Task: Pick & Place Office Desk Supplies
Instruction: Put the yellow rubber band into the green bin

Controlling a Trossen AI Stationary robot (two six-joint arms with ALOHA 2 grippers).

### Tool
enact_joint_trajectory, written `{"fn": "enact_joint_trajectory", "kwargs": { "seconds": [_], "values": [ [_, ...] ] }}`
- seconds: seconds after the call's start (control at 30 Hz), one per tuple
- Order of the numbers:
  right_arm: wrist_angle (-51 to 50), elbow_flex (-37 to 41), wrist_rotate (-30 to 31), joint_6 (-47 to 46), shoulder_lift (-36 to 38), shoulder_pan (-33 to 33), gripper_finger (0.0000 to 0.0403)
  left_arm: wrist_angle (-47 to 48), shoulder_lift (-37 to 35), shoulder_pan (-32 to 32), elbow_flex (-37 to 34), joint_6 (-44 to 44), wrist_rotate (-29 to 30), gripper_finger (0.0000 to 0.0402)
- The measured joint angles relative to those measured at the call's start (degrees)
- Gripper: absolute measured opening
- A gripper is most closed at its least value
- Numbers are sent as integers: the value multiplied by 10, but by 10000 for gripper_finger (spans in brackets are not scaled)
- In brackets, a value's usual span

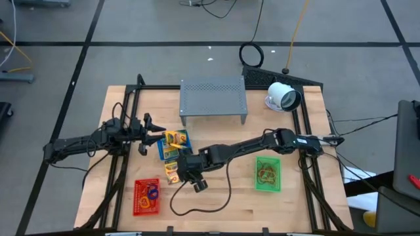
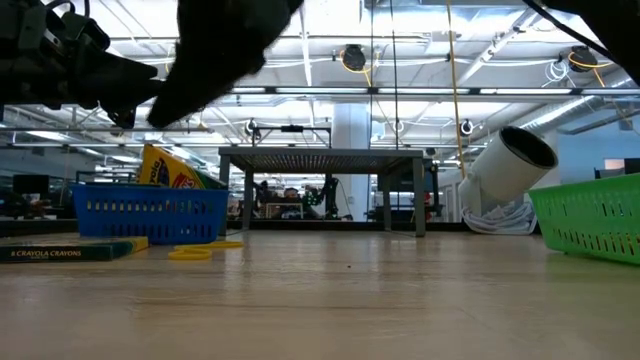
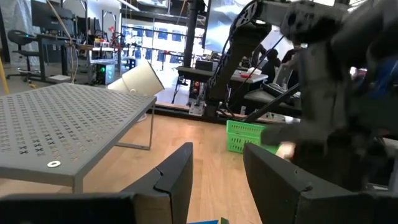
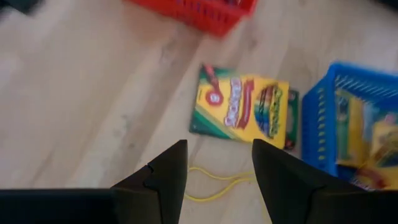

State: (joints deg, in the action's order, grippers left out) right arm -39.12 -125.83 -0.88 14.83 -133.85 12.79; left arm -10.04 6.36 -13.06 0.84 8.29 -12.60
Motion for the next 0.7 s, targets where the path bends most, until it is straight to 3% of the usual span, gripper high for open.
{"fn": "enact_joint_trajectory", "kwargs": {
  "seconds": [0.37, 0.7],
  "values": [
    [86, 82, 57, -19, -1, 1, 166, 0, 0, 0, 0, 1, 0, 152],
    [144, 135, 54, -23, -1, 2, 139, 14, 0, 0, 1, 8, 0, 152]
  ]
}}
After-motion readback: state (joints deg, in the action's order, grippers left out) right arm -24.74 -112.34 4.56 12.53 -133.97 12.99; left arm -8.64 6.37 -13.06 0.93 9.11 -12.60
